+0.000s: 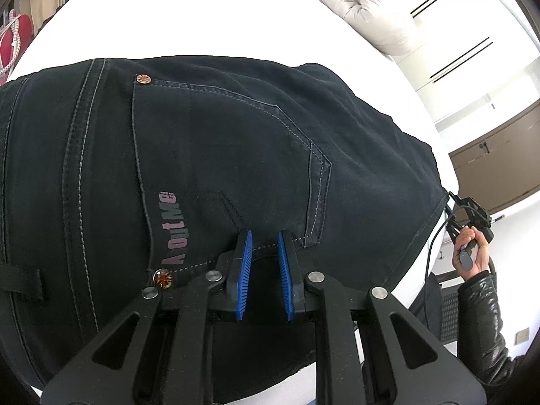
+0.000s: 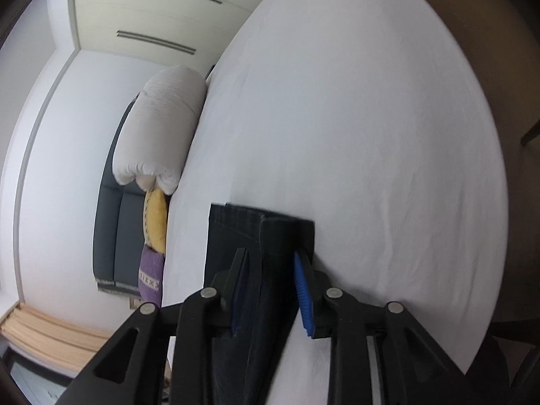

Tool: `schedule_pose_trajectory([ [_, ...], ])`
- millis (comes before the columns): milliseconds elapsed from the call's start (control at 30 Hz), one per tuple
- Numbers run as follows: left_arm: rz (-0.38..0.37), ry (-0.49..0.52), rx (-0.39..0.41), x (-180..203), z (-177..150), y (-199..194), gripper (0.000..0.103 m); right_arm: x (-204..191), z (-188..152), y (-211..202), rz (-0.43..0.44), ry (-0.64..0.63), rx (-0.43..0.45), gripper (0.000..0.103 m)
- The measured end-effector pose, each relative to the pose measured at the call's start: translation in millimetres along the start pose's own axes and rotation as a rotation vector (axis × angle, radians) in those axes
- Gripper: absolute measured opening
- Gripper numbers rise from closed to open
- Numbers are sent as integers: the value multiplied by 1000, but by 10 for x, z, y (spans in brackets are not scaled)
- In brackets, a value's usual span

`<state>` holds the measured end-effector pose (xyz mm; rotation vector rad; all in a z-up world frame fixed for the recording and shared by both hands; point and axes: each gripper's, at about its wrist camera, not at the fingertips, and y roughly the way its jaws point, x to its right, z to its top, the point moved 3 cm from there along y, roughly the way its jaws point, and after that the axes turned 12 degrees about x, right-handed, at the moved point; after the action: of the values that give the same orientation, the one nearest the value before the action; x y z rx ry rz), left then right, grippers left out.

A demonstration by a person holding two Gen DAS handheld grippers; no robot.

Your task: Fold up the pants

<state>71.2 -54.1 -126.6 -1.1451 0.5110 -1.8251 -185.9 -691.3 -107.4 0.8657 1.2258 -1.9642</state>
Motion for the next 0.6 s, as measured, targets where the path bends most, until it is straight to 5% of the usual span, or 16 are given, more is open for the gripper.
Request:
schedule_pose_trajectory([
  [67, -4, 1, 2, -10, -9, -10, 16, 11, 40, -8, -72, -60, 21, 3],
  [200, -7, -1, 6, -22, -16, -10, 16, -11, 61, 45, -95, -166, 2, 1],
  [433, -25, -10, 15, -106, -6, -74, 16, -25, 58, -10, -124, -143, 35, 3],
  [533, -36, -15, 23, -136, -15, -90, 16, -96, 125, -309, -173, -145, 107, 24],
  [600, -40, -20, 29, -155, -18, -96, 16, -257, 91, -446, -89, -171, 79, 24],
])
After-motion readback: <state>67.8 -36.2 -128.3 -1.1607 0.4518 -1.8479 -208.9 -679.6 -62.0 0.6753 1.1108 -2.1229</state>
